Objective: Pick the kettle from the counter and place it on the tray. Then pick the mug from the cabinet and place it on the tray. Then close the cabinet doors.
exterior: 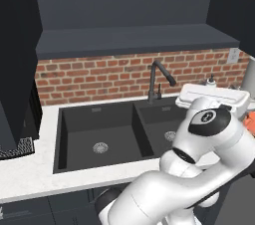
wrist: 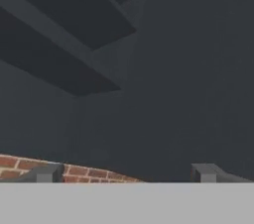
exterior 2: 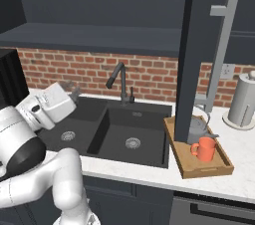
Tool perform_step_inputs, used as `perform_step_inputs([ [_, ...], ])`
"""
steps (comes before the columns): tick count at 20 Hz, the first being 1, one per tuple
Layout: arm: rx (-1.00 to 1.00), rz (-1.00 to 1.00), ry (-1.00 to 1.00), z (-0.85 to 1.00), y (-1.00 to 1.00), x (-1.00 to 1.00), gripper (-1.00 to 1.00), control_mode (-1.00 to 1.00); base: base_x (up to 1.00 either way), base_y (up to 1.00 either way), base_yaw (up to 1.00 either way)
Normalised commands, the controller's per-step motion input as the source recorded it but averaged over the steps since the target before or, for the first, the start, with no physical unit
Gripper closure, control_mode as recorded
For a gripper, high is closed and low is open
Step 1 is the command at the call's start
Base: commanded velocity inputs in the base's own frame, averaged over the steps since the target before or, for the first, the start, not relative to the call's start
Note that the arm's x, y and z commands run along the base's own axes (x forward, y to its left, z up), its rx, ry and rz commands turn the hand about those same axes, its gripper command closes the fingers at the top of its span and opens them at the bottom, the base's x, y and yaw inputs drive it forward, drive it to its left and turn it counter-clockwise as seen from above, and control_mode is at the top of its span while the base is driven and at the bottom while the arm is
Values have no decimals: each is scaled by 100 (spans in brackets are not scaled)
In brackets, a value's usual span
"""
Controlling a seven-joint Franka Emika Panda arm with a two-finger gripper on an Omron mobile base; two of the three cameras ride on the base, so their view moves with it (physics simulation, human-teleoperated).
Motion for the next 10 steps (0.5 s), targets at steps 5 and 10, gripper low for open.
perform_step_inputs([
  [5,18,5,-2,70,43,-28,-100,-100,0,0,0],
  [10,25,15,0,61,37,-31,-100,-100,0,0,0],
])
